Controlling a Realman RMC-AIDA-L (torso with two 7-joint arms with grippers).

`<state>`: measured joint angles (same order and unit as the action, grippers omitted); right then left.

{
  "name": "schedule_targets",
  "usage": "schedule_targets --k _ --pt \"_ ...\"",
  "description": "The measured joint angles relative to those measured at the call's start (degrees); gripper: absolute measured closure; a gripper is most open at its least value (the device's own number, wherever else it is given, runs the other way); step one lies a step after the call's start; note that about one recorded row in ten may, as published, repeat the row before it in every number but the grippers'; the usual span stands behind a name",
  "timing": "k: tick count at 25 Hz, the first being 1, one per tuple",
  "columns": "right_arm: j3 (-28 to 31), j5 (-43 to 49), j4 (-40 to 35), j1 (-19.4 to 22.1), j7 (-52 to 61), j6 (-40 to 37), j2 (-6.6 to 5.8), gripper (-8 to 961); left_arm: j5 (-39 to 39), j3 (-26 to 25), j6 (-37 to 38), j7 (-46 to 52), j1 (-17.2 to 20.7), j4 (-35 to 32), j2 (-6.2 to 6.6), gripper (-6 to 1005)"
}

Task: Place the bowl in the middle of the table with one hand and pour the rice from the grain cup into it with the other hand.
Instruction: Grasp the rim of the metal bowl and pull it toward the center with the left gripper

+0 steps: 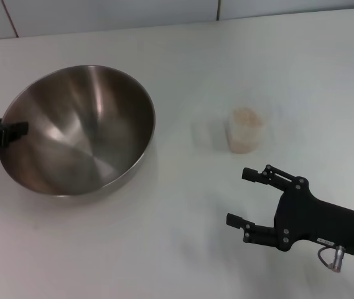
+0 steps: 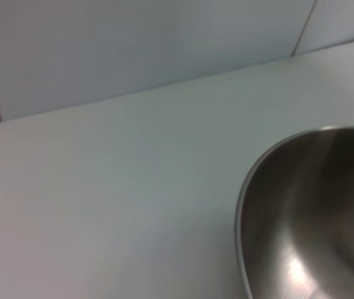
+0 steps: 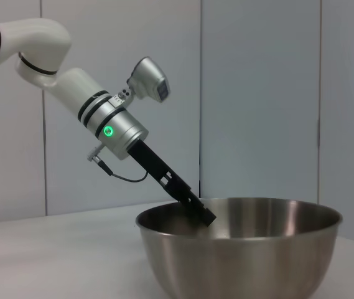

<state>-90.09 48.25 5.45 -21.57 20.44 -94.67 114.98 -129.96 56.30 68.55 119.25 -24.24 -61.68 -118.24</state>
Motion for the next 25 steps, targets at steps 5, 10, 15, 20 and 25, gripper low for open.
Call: schedule_targets --k 5,10,15,20,25 --pt "0.00 0.00 0.00 -0.05 0.02 -0.01 -0.03 122 -1.60 -0.25 0.79 2.02 -0.97 0.02 -0.09 843" --pt "0.00 0.00 0.00 -0.05 0.04 -0.05 -0.03 122 -1.38 -0.98 3.32 2.78 -1.99 -1.21 -0.02 921" --pt "0.00 0.00 0.00 -0.05 0.03 -0.07 -0.03 122 -1.93 -2.73 4.62 6.91 -4.57 0.22 0.47 943" --pt "0.00 0.00 -0.26 -0.06 0.03 -0.06 -0.02 122 -1.72 -7.98 8.92 7.21 -7.58 1.87 1.05 960" --pt "0.00 0.00 -0.41 -0.08 0.02 -0.10 0.06 121 -1.28 -10.70 10.86 6.63 -10.74 4.90 2.17 958"
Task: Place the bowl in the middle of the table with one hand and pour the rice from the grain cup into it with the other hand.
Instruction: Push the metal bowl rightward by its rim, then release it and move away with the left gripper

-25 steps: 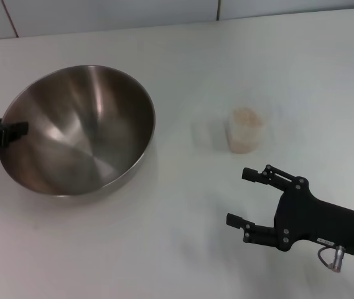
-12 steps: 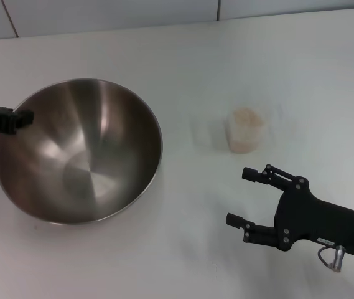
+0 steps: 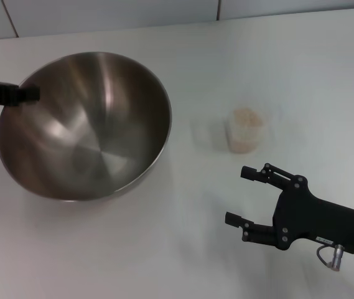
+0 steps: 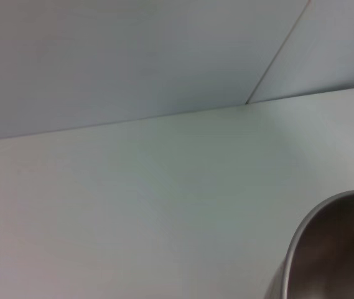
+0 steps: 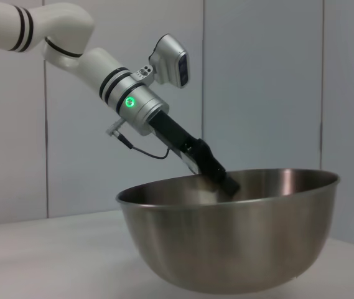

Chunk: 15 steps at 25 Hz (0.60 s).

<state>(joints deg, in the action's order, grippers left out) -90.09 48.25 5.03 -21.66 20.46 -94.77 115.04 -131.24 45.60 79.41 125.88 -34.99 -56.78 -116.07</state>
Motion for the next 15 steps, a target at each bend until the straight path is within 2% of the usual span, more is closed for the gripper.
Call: schedule_targets --k 2,6,10,15 --pt "0.00 0.00 -0.01 0.05 0.00 -0.15 0.01 121 0.27 0.05 -0.63 -0.40 -0.90 0.49 -0.33 958" --pt "0.00 0.00 -0.10 0.01 -0.01 -0.27 0.01 122 0.05 1.38 -4.45 -1.28 -3.40 2.54 -1.76 958" --pt "0.00 0.00 -0.19 -0.18 -0.01 -0.47 -0.04 122 0.00 4.51 -9.35 -1.37 -5.78 6.75 -2.06 957" --pt "0.00 0.00 -0.27 -0.28 -0.02 -0.91 -0.07 121 -0.43 5.20 -12.66 -1.66 -7.75 10.15 -2.09 957"
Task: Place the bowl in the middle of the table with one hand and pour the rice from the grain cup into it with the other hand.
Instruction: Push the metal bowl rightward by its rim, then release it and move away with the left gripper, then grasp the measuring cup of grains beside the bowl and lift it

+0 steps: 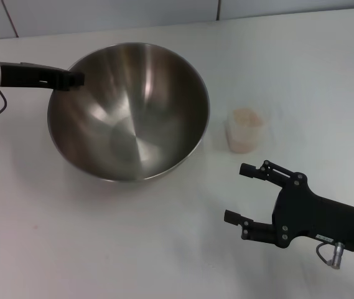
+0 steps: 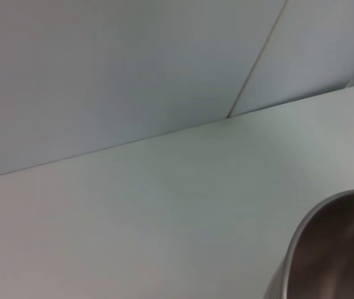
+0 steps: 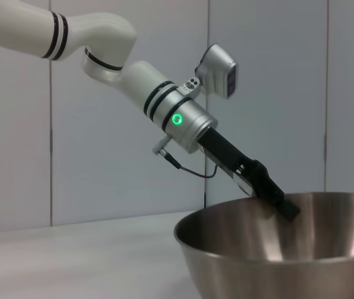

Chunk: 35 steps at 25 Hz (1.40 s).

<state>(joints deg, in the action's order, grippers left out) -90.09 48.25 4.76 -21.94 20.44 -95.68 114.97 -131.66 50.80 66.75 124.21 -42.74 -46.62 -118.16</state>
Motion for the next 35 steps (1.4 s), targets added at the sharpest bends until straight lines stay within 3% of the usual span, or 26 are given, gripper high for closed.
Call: schedule_targets --k 10,19,23,26,27,30,31,32,35 --pt "0.00 0.00 -0.22 -0.04 -0.08 -0.04 -0.02 121 -1.10 0.71 -4.19 -2.14 -1.25 4.07 0.02 957" --pt "0.00 0.00 -0.37 -0.04 -0.13 -0.04 0.04 122 -0.32 0.09 -5.82 -3.88 -0.44 3.10 -0.04 948" --pt "0.00 0.00 -0.42 -0.04 -0.16 0.07 0.06 122 0.46 0.22 -3.92 -4.58 0.82 -0.16 -0.04 697" --pt "0.09 0.00 -0.55 0.01 -0.16 0.15 0.08 121 2.30 0.46 -0.48 -6.54 3.01 -4.84 -0.07 554" --pt "0.51 -0.25 -0.56 0.26 -0.15 0.22 0.09 121 6.39 0.58 5.03 -11.96 6.82 -10.79 -0.09 507" --pt "1.09 -0.72 -0.56 0.54 -0.15 0.36 0.12 121 8.11 0.63 7.05 -14.55 8.31 -12.69 -0.09 449" --pt "1.60 -0.93 -0.52 0.75 -0.14 0.43 0.15 121 10.76 0.76 11.16 -19.45 10.96 -15.82 -0.05 430" --pt "3.80 -1.18 -0.33 1.43 -0.12 0.63 0.23 122 13.50 1.26 18.35 -28.20 16.36 -20.81 0.02 410" --pt "7.66 -1.22 -0.35 2.57 -0.13 0.99 0.46 122 14.11 1.39 22.53 -33.62 20.06 -22.85 -0.07 352"
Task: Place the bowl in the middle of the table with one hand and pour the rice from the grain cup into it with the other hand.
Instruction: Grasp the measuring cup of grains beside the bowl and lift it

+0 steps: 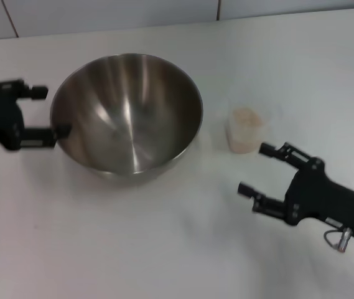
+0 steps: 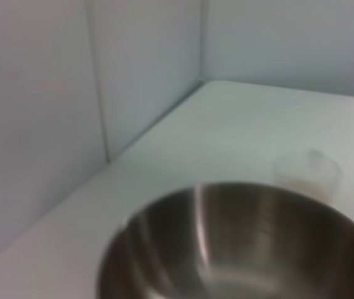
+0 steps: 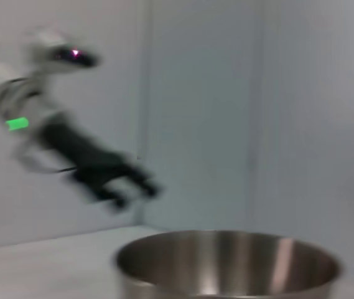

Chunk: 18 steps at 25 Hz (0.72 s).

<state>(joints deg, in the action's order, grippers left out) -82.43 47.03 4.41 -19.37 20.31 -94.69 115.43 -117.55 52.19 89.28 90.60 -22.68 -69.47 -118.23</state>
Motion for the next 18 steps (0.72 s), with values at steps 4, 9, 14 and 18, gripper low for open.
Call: schedule_targets --k 4,9,14,18 --pt "8.42 -0.03 -0.69 2.54 -0.41 1.54 0.82 122 0.13 0.02 0.93 -1.96 2.82 0.23 -0.03 275" --pt "16.27 -0.07 -3.65 4.77 -0.48 10.18 2.35 121 -0.02 0.02 1.07 -2.07 3.74 0.49 -0.06 135" --pt "18.14 -0.09 -5.65 5.43 -0.57 16.18 3.36 122 -0.09 0.02 0.82 -1.99 3.74 0.94 0.01 135" --pt "19.52 -0.10 -6.40 5.18 -0.58 18.78 3.76 122 -0.25 0.02 0.82 -2.00 3.54 1.65 0.02 135"
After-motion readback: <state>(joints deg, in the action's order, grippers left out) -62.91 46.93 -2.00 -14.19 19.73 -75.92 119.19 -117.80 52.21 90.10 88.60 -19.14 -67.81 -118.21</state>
